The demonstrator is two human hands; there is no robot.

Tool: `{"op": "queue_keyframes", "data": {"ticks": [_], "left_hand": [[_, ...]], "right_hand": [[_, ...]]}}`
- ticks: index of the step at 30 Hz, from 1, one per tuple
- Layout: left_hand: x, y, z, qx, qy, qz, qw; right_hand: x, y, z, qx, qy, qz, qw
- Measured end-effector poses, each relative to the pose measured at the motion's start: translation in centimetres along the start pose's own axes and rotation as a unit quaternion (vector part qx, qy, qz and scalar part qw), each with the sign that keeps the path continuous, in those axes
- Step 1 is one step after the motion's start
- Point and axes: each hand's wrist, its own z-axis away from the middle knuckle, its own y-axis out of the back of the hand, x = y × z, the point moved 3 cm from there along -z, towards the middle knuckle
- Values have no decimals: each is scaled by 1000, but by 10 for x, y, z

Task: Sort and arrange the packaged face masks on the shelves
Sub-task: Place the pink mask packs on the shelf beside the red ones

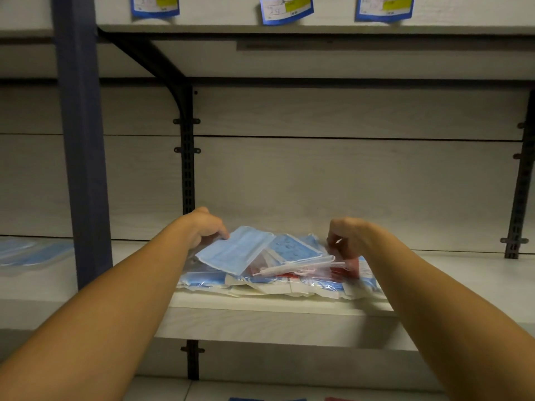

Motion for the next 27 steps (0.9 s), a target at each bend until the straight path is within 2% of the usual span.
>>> {"op": "queue_keyframes", "data": {"ticks": [7,19,27], "left_hand": [[-7,11,-1,8,6,50,999],[-7,15,2,-6,-12,65,998],[-13,11,-11,0,-6,71,997]], "right_hand": [[-1,-6,6,-18,-52,-10,998],[-4,-8,25,39,-22,-119,992],[-8,-9,30,-12,-36,-49,998]]}}
